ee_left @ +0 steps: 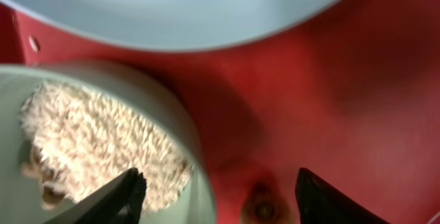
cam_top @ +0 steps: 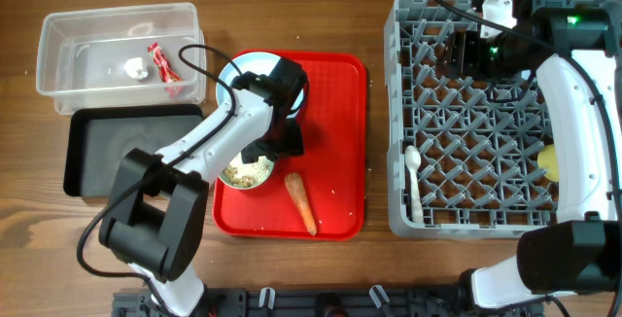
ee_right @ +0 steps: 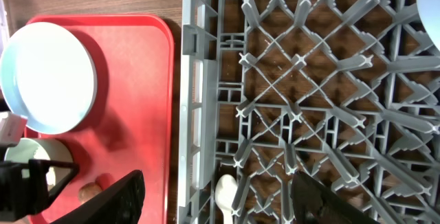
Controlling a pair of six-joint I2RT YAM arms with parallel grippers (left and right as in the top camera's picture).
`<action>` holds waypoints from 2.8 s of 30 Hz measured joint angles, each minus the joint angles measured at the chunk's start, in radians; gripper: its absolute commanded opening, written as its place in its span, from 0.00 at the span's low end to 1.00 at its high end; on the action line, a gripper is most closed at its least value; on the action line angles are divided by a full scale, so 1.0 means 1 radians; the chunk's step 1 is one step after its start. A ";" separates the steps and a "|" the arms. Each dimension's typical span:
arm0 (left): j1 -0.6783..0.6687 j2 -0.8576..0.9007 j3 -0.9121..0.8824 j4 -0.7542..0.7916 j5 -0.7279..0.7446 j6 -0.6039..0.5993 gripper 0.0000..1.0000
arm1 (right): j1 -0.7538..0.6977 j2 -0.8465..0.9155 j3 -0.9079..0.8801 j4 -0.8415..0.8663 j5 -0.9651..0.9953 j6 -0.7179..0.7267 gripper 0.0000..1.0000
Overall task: Sort waste into correct bins and load items into the dishwasher rack
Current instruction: 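Grasp the green bowl and carry it left over the black tray, then tip the green bowl with the left gripper to pour rice onto the black tray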
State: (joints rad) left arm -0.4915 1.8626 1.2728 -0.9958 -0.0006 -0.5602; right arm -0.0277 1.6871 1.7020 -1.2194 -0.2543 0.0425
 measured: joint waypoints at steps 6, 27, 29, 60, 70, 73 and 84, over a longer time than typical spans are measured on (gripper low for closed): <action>0.000 0.024 0.000 0.025 -0.014 -0.006 0.24 | 0.000 0.000 0.000 0.000 0.000 0.000 0.69; 0.003 -0.076 0.018 -0.046 -0.031 -0.003 0.04 | 0.000 0.000 0.000 -0.004 0.000 -0.001 0.69; 0.015 -0.148 0.025 -0.055 -0.027 -0.003 0.04 | 0.000 0.000 0.000 -0.004 0.000 -0.003 0.69; 1.000 -0.280 -0.029 -0.032 0.756 0.634 0.04 | 0.000 0.000 0.000 -0.007 0.000 -0.008 0.69; 1.151 -0.174 -0.129 0.007 1.060 0.793 0.04 | 0.000 0.000 0.000 -0.007 0.000 -0.022 0.69; 1.171 -0.144 -0.157 0.011 1.151 0.807 0.04 | 0.000 0.000 0.000 -0.008 0.000 -0.023 0.69; 1.228 -0.089 -0.219 0.013 1.322 0.814 0.04 | 0.000 0.000 0.000 -0.018 0.000 -0.023 0.69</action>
State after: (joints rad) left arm 0.7364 1.7741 1.0534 -0.9829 1.3216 0.2539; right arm -0.0277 1.6871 1.7020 -1.2377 -0.2543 0.0200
